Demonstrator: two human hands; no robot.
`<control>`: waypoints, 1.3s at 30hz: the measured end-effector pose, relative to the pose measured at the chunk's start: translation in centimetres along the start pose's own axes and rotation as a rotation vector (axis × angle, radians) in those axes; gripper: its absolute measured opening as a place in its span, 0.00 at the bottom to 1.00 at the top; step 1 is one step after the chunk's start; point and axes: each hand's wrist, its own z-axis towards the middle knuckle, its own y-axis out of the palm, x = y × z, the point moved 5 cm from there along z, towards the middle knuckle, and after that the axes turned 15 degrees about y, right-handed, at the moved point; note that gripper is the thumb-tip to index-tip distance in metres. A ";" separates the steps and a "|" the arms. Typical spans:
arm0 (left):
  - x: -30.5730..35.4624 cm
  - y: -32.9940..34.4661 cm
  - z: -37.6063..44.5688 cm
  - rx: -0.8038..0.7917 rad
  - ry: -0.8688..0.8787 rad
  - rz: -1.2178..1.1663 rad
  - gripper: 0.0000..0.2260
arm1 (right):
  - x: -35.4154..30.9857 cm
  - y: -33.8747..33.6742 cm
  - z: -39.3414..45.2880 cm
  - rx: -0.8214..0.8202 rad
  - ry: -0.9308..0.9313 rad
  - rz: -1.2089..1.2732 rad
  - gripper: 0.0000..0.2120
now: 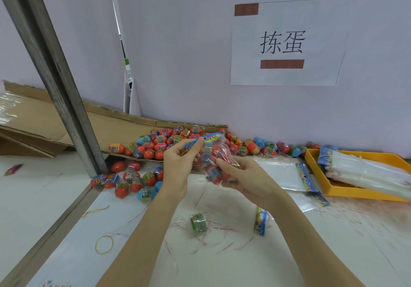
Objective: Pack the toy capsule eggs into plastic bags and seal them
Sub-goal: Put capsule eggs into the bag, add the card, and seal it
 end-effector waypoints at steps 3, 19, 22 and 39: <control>-0.2 -0.4 0.2 0.058 0.023 0.023 0.06 | 0.1 -0.7 0.1 0.052 -0.026 0.208 0.17; 1.3 0.2 -0.3 -0.044 0.363 0.437 0.17 | 0.3 -0.6 0.1 0.295 -0.023 0.027 0.21; 1.3 -0.2 -0.2 0.002 0.372 0.454 0.18 | 0.2 -0.2 0.2 0.275 -0.048 -0.133 0.18; 0.0 -1.1 0.7 -0.010 0.159 0.201 0.18 | 1.7 -0.9 0.7 0.111 0.084 0.042 0.28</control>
